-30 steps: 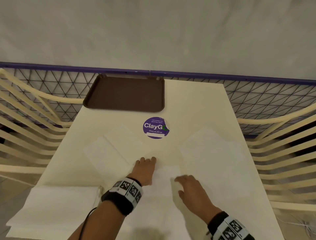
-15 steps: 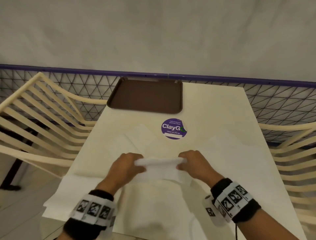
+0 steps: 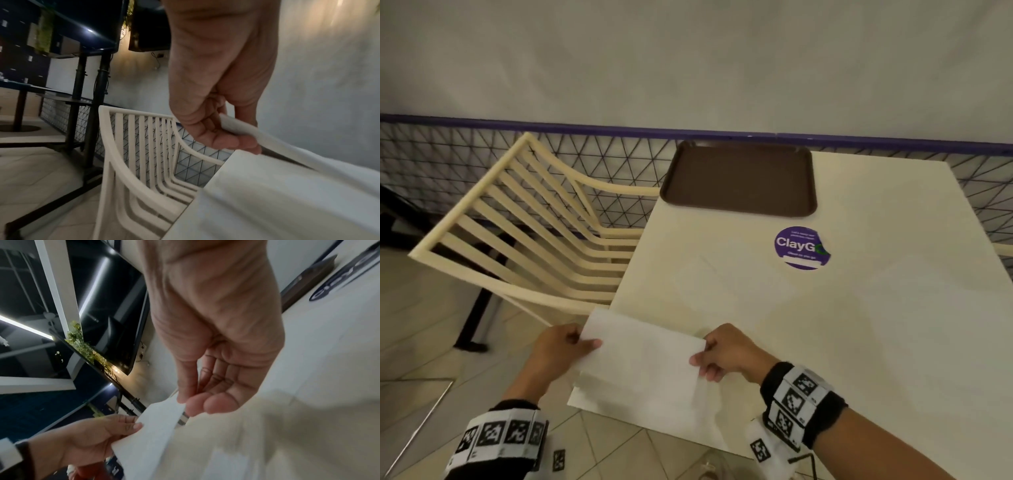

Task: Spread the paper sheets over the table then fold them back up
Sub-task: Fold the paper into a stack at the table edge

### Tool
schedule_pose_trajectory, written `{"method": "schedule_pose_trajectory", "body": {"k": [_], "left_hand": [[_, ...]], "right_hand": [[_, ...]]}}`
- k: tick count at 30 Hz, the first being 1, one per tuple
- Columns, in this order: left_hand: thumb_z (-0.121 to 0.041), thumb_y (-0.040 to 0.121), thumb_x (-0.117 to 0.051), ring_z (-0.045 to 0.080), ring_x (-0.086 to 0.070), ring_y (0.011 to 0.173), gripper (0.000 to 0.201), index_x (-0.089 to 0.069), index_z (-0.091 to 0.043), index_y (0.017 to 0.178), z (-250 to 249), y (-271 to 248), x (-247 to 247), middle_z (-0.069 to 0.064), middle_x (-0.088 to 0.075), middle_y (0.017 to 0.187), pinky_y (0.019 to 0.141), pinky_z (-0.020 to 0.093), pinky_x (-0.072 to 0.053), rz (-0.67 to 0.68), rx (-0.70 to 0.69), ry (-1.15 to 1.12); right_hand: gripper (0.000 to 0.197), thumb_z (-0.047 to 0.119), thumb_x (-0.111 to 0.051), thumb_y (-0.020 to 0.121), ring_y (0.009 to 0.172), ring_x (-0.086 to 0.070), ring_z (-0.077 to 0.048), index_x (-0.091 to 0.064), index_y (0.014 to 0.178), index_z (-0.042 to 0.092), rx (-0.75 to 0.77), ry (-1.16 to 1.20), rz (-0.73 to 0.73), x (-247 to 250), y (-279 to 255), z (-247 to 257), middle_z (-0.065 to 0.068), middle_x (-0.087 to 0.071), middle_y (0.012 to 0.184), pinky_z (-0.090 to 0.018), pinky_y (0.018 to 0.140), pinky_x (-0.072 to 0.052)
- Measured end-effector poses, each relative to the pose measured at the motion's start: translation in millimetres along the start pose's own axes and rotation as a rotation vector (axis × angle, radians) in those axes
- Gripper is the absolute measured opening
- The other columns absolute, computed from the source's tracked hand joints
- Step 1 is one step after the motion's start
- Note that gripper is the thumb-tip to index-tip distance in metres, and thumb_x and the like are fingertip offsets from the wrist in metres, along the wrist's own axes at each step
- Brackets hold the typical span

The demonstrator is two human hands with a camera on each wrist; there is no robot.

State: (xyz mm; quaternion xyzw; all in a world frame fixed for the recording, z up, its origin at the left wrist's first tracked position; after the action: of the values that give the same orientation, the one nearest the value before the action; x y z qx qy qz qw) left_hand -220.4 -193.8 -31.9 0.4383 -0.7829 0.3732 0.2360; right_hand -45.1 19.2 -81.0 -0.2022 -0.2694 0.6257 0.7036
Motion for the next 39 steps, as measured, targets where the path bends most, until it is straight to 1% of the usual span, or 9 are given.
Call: {"method": "schedule_pose_trajectory", "body": {"k": [5,8,12,17,21,23,27,31,39], "left_hand": [[-0.022,0.08,-0.071,0.022,-0.051,0.064,0.029,-0.055,0.001,0.073,34,16,-25,0.007,-0.057,0.069,0.058,0.03,-0.037,0.028,0.011,0.111],[-0.019,0.083,-0.066,0.024,-0.057,0.08,0.017,-0.061,-0.006,0.093,38,13,-41,0.007,-0.062,0.087,0.065,0.029,-0.042,0.009,-0.044,0.178],[-0.006,0.083,-0.065,0.029,-0.051,0.099,0.036,-0.053,-0.004,0.117,48,4,-47,0.014,-0.05,0.111,0.088,0.042,-0.044,-0.09,-0.075,0.039],[-0.013,0.097,-0.043,0.029,-0.05,0.112,0.032,-0.047,-0.005,0.127,65,-7,-58,0.013,-0.05,0.125,0.097,0.045,-0.04,-0.111,0.003,-0.168],[-0.009,0.098,-0.036,0.029,-0.051,0.111,0.028,-0.052,-0.003,0.121,55,-15,-61,0.01,-0.055,0.117,0.091,0.038,-0.04,-0.156,-0.014,-0.262],[-0.005,0.097,-0.035,0.028,-0.053,0.105,0.027,-0.054,-0.006,0.116,44,-10,-57,0.008,-0.058,0.112,0.084,0.035,-0.039,-0.15,-0.032,-0.268],[0.006,0.091,-0.039,0.032,-0.051,0.11,0.037,-0.051,-0.002,0.125,36,8,-41,0.015,-0.056,0.123,0.096,0.044,-0.04,-0.165,0.021,-0.089],[0.006,0.085,-0.054,0.04,-0.051,0.111,0.037,-0.055,0.001,0.122,-26,24,-29,0.02,-0.059,0.12,0.098,0.051,-0.041,-0.277,-0.19,0.137],[-0.029,0.093,-0.049,0.028,-0.048,0.117,0.036,-0.051,-0.014,0.126,-197,105,-151,0.008,-0.055,0.127,0.098,0.037,-0.039,0.068,-0.466,0.467]], "right_hand": [[0.018,0.012,-0.073,0.079,0.038,-0.055,-0.003,-0.06,0.069,0.005,-0.055,-0.111,-0.148,-10,8,-21,-0.004,-0.063,0.058,-0.016,0.044,-0.047],[0.028,0.011,-0.072,0.079,0.034,-0.05,0.001,-0.052,0.058,0.012,-0.034,-0.182,-0.228,-10,9,-25,-0.001,-0.059,0.055,-0.016,0.044,-0.046],[0.034,0.028,-0.068,0.081,0.05,-0.047,-0.002,-0.038,0.066,0.024,-0.01,-0.342,-0.293,-6,4,-29,0.007,-0.051,0.065,-0.017,0.048,-0.038],[0.036,0.038,-0.046,0.096,0.042,-0.057,-0.017,-0.051,0.082,0.005,-0.326,-0.008,0.028,-36,-16,-63,-0.009,-0.061,0.056,-0.027,0.046,-0.049],[0.032,0.028,-0.041,0.098,0.054,-0.061,-0.017,-0.04,0.114,0.0,-0.247,0.01,0.001,-35,-10,-55,-0.009,-0.061,0.068,-0.025,0.051,-0.051],[0.02,0.022,-0.041,0.098,0.056,-0.06,-0.018,-0.039,0.109,0.006,-0.191,-0.005,-0.058,-24,-8,-45,-0.008,-0.061,0.069,-0.025,0.052,-0.051],[0.017,0.022,-0.042,0.098,0.051,-0.057,-0.014,-0.045,0.084,0.014,-0.187,-0.02,-0.034,-11,-14,-40,-0.005,-0.061,0.066,-0.023,0.05,-0.047],[0.013,0.026,-0.049,0.094,0.053,-0.056,-0.016,-0.049,0.09,0.014,-0.234,-0.018,-0.093,19,-25,-56,-0.005,-0.063,0.071,-0.024,0.053,-0.047],[0.013,0.021,-0.046,0.094,0.055,-0.058,-0.014,-0.055,0.086,0.016,-0.193,0.061,-0.301,115,-72,-88,-0.002,-0.067,0.076,-0.022,0.052,-0.044]]}}
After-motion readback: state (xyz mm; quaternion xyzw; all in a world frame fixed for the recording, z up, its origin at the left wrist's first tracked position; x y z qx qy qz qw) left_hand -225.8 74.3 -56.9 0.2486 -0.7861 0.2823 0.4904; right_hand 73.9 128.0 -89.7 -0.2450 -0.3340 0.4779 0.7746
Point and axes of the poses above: each hand's wrist, its own y-axis towards the middle knuckle, its own x-axis out of the back of the hand, z = x × y, the point moved 10 cm from there along y, towards the middle knuckle
